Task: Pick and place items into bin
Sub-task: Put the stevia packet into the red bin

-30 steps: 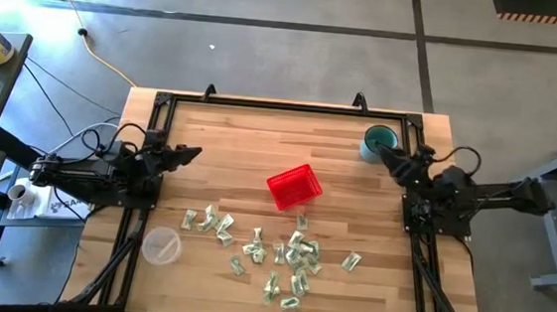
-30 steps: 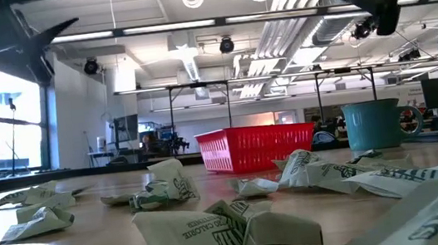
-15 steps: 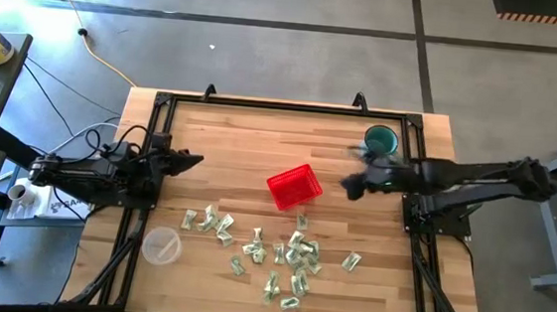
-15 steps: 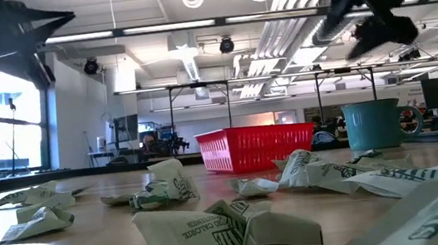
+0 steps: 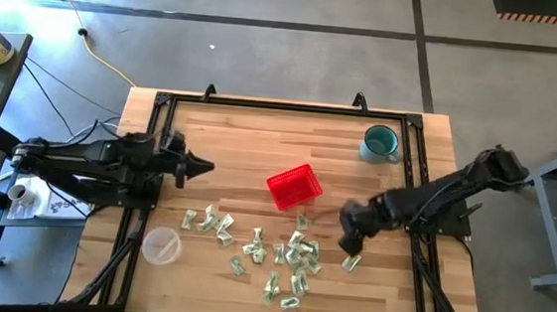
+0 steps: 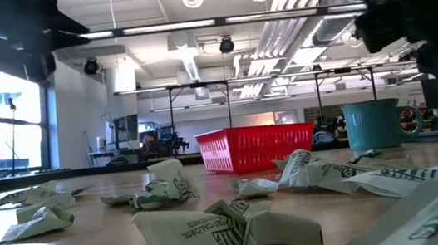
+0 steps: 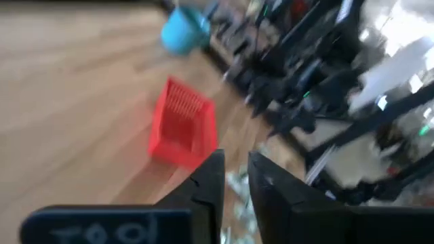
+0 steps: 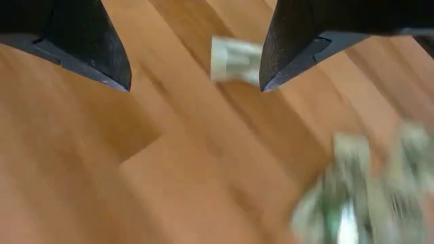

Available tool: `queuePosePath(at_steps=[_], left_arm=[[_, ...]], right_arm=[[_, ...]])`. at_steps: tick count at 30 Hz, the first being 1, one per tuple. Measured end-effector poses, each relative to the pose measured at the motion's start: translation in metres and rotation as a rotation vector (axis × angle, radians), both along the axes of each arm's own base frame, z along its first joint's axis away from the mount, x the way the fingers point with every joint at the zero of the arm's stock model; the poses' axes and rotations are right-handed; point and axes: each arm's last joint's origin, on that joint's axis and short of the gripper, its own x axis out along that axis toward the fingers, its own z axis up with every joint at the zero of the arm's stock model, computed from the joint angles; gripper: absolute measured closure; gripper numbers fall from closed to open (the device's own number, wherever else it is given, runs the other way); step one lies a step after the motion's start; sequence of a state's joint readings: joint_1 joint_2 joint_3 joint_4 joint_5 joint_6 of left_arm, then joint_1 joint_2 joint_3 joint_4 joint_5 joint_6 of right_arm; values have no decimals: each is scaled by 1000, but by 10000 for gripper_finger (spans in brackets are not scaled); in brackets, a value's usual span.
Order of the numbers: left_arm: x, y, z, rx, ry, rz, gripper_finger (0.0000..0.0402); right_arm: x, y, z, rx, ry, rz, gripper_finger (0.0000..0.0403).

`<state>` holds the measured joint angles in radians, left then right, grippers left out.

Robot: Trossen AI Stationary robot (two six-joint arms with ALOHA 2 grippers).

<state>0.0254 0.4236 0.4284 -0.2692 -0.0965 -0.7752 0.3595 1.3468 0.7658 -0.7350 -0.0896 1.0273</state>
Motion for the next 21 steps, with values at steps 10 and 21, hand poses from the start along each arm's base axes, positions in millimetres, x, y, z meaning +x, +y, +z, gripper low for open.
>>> queuePosePath(at_steps=[10, 21], left_arm=[[30, -1, -15, -57, 149, -50, 270], [35, -1, -19, -120, 177, -25, 269]], right_arm=[[-9, 47, -29, -140, -5, 658, 89], [6, 58, -50, -187, -71, 827, 89]])
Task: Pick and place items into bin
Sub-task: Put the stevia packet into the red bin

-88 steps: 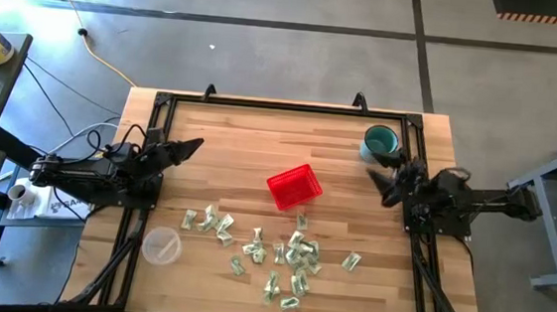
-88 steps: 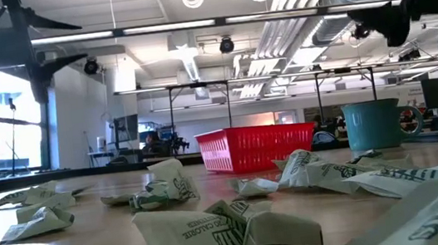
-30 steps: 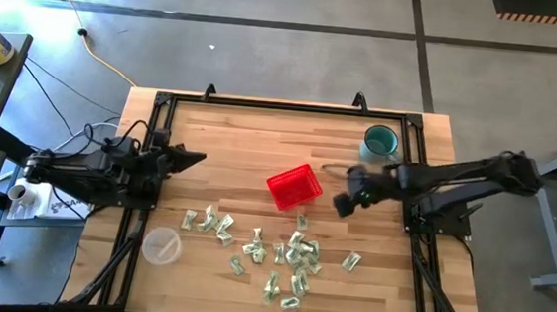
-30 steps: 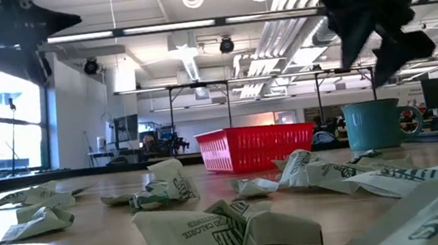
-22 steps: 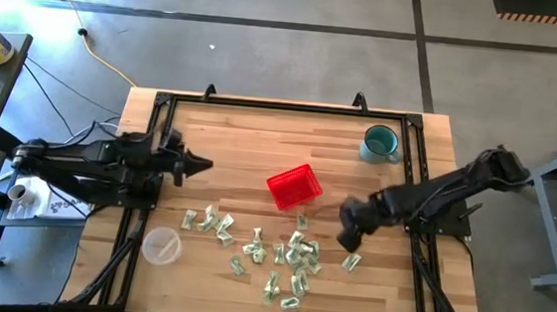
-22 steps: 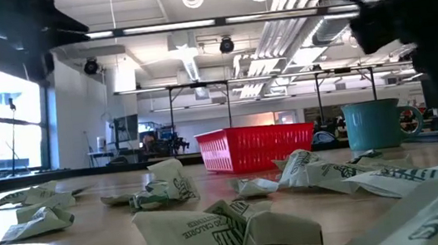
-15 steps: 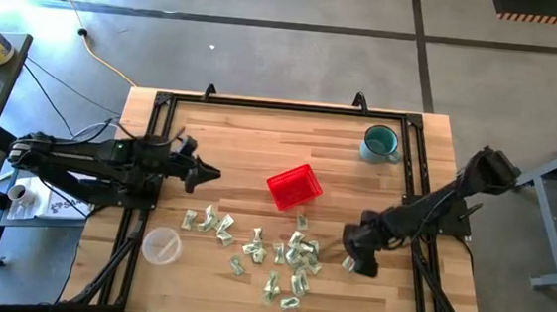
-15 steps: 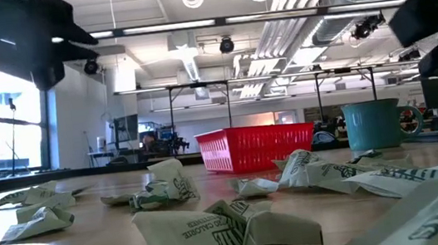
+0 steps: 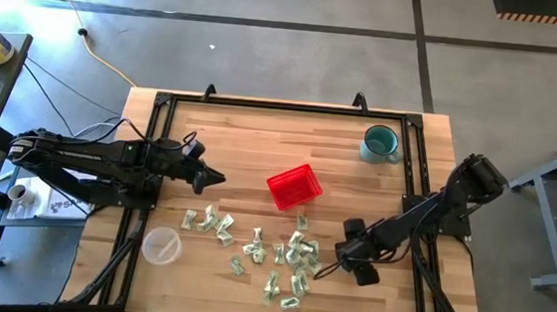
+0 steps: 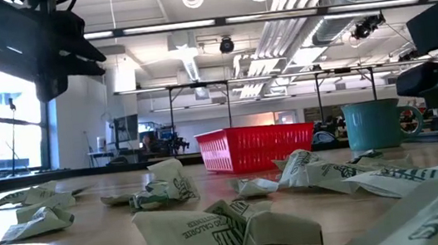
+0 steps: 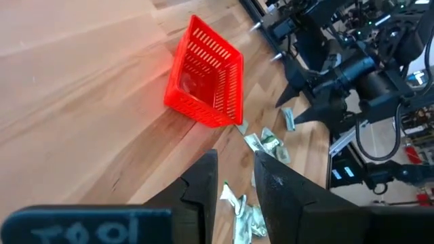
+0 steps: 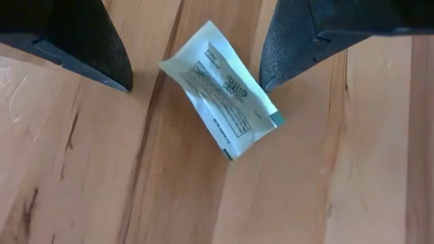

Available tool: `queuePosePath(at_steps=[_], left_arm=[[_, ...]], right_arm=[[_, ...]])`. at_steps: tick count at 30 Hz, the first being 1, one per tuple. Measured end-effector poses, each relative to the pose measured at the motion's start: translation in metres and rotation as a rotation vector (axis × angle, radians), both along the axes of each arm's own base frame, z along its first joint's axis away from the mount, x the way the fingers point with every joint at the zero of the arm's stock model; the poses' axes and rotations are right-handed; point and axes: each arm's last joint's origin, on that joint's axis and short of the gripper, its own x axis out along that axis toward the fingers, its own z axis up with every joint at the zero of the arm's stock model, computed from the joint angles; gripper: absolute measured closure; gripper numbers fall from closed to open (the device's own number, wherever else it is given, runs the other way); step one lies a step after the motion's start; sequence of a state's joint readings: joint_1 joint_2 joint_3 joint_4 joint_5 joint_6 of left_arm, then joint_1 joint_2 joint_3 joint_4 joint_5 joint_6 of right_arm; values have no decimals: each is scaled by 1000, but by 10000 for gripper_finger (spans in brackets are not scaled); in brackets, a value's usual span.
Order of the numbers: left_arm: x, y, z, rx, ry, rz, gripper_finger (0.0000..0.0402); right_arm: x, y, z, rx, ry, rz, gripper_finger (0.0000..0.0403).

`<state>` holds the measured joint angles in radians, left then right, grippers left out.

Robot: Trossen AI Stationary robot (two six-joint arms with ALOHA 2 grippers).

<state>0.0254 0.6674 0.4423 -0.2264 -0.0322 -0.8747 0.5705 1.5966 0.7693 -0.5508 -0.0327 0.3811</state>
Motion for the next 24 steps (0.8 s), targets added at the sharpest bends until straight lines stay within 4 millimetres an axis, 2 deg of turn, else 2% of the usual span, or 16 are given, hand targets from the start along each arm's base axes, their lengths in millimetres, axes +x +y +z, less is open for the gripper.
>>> queuePosePath(at_steps=[3, 6, 17, 20, 24], left_arm=[[0, 0, 0, -16, -1, 8, 269], [0, 0, 0, -19, -1, 9, 269], [0, 0, 0, -22, -1, 11, 269], [0, 0, 0, -22, -1, 11, 269], [0, 0, 0, -22, -1, 11, 269]], right_arm=[[-1, -1, -5, -26, 34, -41, 106], [-1, -2, -7, -40, 50, -91, 148], [-3, -5, 0, -16, 40, -262, 383], [-2, -6, 0, -4, 49, -313, 390], [-2, -6, 0, 11, 48, -348, 338]])
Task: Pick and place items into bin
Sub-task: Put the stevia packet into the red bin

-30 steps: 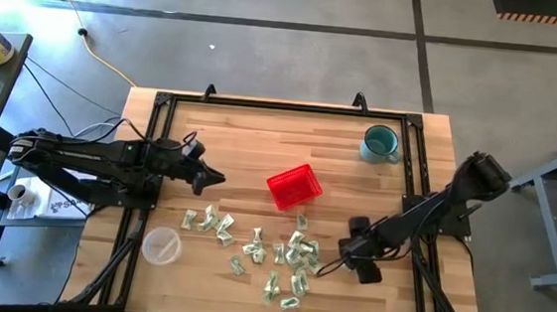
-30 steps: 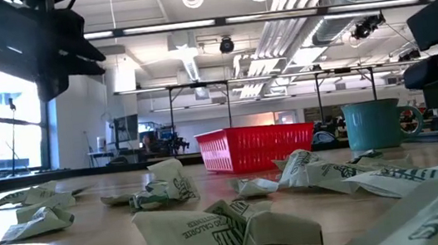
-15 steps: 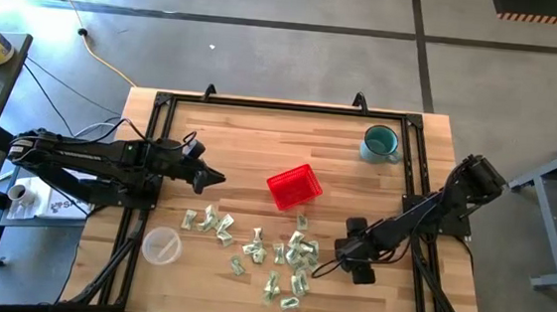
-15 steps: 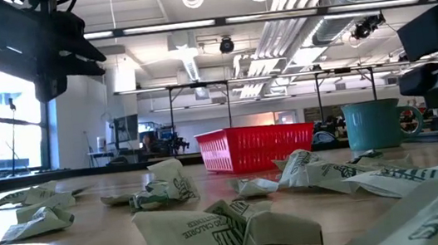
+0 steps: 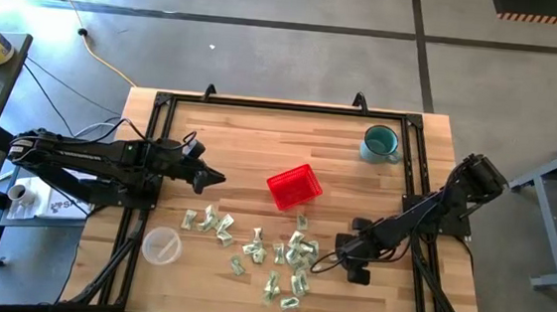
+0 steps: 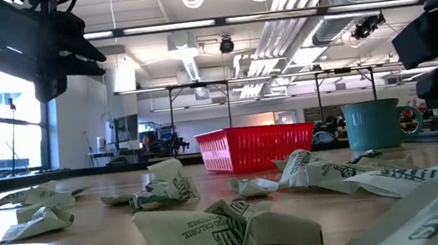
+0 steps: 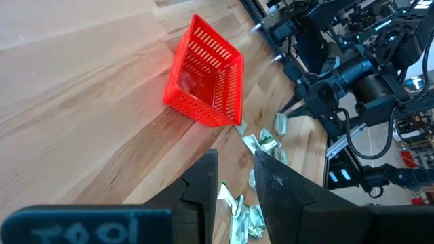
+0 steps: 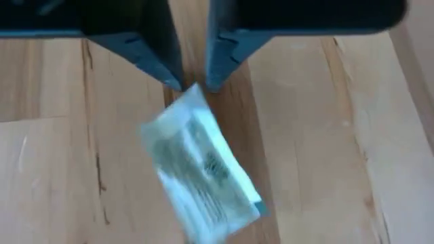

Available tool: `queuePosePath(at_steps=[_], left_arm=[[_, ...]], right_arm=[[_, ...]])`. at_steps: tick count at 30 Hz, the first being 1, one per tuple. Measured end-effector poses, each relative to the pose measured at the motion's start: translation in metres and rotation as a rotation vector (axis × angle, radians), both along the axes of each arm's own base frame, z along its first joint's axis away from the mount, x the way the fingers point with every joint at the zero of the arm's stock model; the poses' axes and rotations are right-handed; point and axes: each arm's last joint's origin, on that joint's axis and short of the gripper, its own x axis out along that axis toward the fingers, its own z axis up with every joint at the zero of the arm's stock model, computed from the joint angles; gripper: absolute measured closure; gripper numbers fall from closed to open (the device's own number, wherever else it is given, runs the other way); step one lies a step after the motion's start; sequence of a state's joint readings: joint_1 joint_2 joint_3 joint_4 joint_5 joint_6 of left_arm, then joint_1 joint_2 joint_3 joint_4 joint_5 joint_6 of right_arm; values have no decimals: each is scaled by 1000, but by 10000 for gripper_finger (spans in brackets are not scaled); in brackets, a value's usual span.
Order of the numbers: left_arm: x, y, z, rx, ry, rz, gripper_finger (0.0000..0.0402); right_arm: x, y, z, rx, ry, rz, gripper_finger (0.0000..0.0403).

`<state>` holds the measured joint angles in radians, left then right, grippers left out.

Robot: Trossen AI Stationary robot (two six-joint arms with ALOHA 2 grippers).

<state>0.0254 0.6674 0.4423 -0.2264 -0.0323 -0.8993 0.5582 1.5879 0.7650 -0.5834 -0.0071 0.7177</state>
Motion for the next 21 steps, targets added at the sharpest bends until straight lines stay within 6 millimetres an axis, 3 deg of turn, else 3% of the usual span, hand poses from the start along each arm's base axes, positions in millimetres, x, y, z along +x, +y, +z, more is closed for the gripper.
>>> queuePosePath(at_steps=[9, 13, 17, 21], left_arm=[[0, -1, 0, -10, -1, -21, 269], [0, -1, 0, -10, -1, -21, 269], [0, -1, 0, -10, -1, -20, 269], [0, -1, 0, -11, -1, -20, 269]], right_arm=[[5, 0, 3, 6, -30, -5, 196], [15, 2, 12, -82, -129, 80, 139], [20, 3, 17, -160, -187, 159, 103], [21, 5, 15, -131, -181, 228, 97]])
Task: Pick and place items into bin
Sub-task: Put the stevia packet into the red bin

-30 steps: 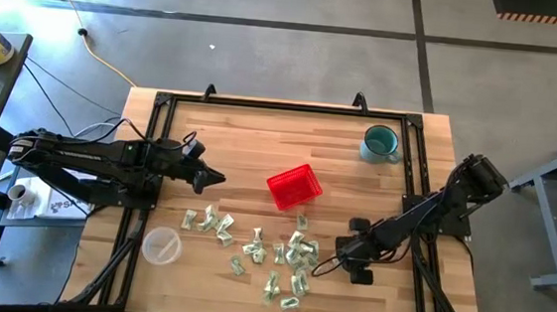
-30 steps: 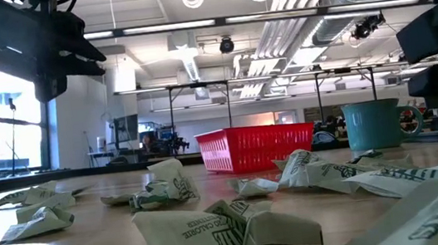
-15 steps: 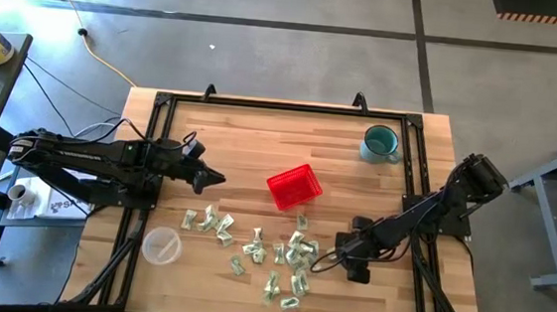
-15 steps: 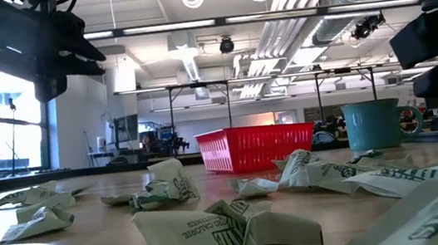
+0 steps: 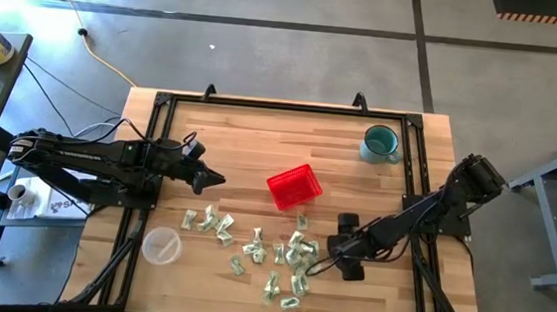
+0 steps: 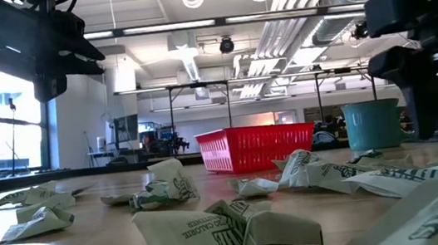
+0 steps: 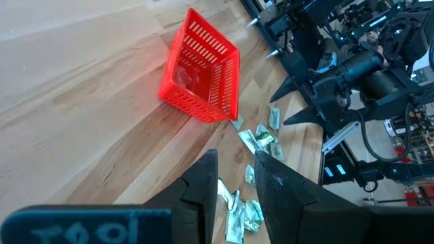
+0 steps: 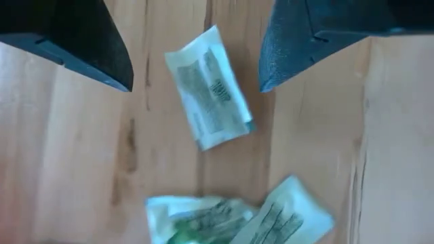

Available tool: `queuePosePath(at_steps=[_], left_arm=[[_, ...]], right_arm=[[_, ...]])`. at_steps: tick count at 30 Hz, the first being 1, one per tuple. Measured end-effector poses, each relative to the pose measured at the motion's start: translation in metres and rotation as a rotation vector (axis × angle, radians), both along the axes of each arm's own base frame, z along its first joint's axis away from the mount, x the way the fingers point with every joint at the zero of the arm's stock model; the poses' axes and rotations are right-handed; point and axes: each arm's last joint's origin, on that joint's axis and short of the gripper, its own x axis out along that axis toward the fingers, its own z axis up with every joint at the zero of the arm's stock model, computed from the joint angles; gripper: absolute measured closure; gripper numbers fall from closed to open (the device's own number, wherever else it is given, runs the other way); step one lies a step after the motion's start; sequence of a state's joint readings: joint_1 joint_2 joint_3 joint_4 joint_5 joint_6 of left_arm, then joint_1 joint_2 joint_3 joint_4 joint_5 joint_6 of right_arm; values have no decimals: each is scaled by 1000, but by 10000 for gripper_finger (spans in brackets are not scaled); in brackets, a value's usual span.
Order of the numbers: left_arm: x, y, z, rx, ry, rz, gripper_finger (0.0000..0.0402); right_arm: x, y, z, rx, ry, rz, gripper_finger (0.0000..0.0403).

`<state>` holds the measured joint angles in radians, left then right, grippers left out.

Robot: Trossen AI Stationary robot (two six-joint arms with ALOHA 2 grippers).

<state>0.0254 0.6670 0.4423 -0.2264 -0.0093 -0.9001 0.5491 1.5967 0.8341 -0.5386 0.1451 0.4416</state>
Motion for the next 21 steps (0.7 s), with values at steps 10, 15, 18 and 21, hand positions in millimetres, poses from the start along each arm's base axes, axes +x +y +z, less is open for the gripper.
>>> queuePosePath(at_steps=[10, 15, 18, 21], left_arm=[[0, 0, 0, 1, 0, 0, 269], [0, 0, 0, 0, 0, 0, 269], [0, 0, 0, 0, 0, 0, 269], [0, 0, 0, 0, 0, 0, 269]], right_arm=[[7, -1, -13, -5, 26, 38, 133], [9, -6, -16, 31, 83, -5, 204], [10, -10, -17, 55, 100, -57, 266], [11, -13, -17, 79, 111, -123, 333]])
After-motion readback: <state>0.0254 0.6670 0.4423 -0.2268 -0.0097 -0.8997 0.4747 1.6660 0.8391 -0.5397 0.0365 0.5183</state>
